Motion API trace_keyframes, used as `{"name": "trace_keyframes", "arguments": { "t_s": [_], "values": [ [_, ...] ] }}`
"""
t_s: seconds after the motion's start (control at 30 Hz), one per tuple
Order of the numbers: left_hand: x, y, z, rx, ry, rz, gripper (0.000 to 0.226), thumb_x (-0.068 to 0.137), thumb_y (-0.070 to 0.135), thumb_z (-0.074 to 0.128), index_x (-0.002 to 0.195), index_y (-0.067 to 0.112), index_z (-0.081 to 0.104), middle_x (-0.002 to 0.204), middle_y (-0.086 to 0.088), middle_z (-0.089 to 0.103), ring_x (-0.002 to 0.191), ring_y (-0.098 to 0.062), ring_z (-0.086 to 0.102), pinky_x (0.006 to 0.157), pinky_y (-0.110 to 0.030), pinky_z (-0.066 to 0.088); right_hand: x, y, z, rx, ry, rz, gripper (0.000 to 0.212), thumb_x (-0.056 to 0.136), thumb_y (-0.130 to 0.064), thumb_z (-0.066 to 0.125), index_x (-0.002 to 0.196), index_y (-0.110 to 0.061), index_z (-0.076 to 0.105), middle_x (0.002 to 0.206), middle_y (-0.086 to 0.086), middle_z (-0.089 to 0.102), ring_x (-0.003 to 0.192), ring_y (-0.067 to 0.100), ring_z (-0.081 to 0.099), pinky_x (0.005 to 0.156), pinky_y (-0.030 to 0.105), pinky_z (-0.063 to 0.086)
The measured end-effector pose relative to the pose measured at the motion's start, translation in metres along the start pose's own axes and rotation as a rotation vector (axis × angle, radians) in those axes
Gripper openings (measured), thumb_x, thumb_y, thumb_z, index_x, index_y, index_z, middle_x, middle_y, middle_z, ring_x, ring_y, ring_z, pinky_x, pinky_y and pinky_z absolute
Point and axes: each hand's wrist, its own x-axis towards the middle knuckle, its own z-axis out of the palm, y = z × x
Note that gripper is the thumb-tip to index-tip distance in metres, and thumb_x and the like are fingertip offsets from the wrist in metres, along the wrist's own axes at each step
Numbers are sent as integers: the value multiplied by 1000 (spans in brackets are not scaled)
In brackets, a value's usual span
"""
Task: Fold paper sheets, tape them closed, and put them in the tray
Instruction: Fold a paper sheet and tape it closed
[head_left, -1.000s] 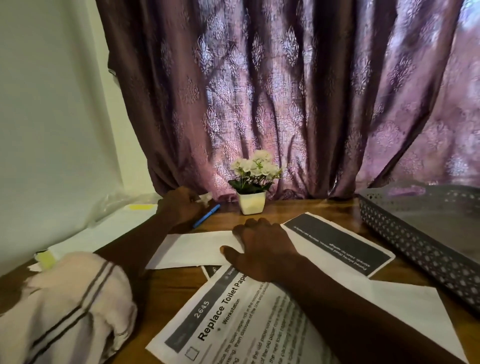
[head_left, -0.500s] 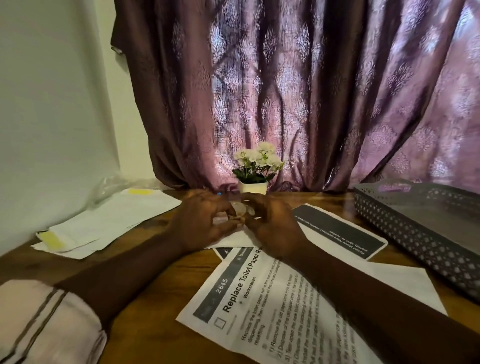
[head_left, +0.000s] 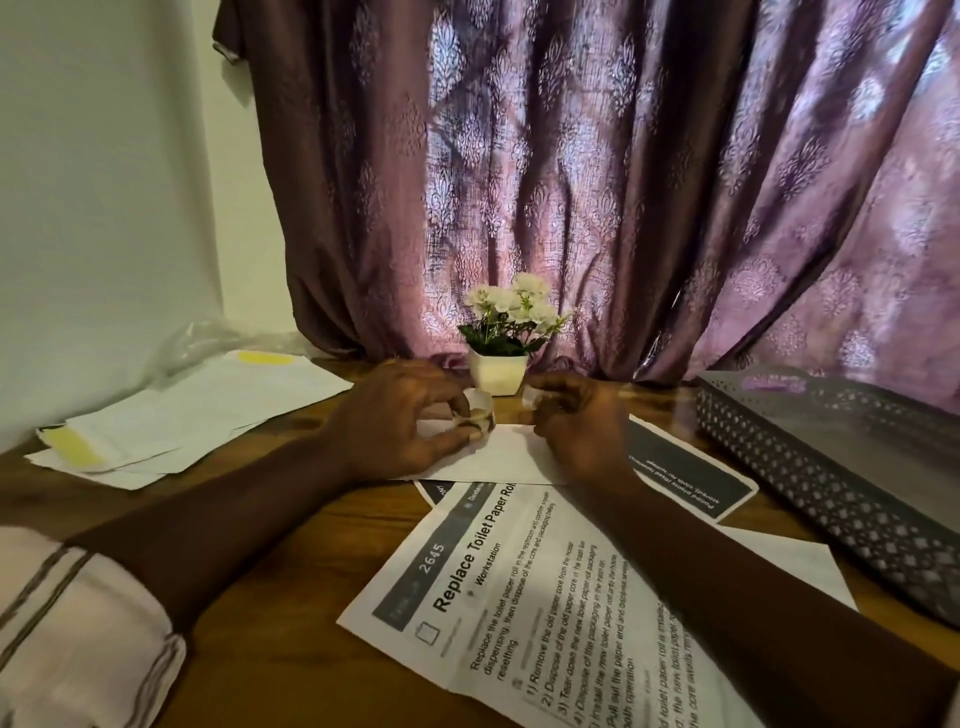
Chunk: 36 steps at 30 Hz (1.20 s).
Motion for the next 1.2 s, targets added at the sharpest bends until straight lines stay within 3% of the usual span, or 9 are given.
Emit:
{"name": "trace_keyframes", "arguments": {
  "t_s": [0.1,0.27,0.43,0.6,0.73,0.83,0.93,1.0,1.2],
  "values": [
    [-1,-15,-3,45,51,-232,40,82,61,67,90,23,75,84,6,74,76,-16,67,65,-28,47,3,4,4,-23,-52,-36,20,86,-8,72,87,-27,79,82,-1,79,75,22,75,79,56,61],
    [22,-70,1,161,-100,-722,38,80,59,75,86,22,74,81,2,71,75,-19,64,67,-27,42,-5,-6,12,-242,-189,-226,20,89,-12,71,83,-31,75,91,-13,74,76,2,69,79,36,60],
    [32,-102,19,392,-206,-874,45,84,60,71,99,18,74,95,-5,73,85,-23,64,71,-32,44,-4,-3,14,-357,-266,-283,13,91,-26,71,95,-36,79,93,-7,65,76,3,59,70,27,47],
    [24,-111,32,515,-287,-848,46,86,61,66,103,19,75,99,-7,73,97,-29,69,73,-34,44,-2,0,16,-374,-281,-277,20,87,-25,65,92,-38,79,78,-12,68,66,4,61,65,28,54],
    [27,-115,24,288,-280,-946,80,72,87,56,122,25,66,117,-5,73,105,-30,68,84,-39,56,-3,-2,18,-407,-291,-275,23,84,-25,63,91,-41,77,76,-13,70,66,6,63,67,30,57],
    [35,-102,3,97,-216,-972,81,74,79,65,134,24,57,127,-7,69,113,-33,65,97,-47,54,-4,-5,16,-361,-284,-233,20,84,-27,64,90,-41,78,62,-15,65,58,4,60,59,24,49],
    [37,-70,-15,-56,-204,-897,43,77,62,75,98,25,71,105,-2,76,97,-23,70,91,-43,57,-6,-7,15,-284,-273,-190,21,85,-27,64,90,-42,77,56,-19,61,53,3,55,57,22,41],
    [32,-43,-12,-134,-203,-814,30,74,56,76,84,28,71,93,7,76,90,-16,71,88,-41,58,-6,-6,13,-220,-260,-168,22,83,-25,65,90,-41,78,64,-23,67,59,2,61,62,25,49],
    [8,13,17,13,-339,-442,41,82,64,62,109,35,70,115,12,70,107,-11,62,92,-34,50,-7,-11,6,129,-275,42,19,89,-4,71,86,-19,81,82,-4,79,69,-1,68,72,23,50]
  ]
}}
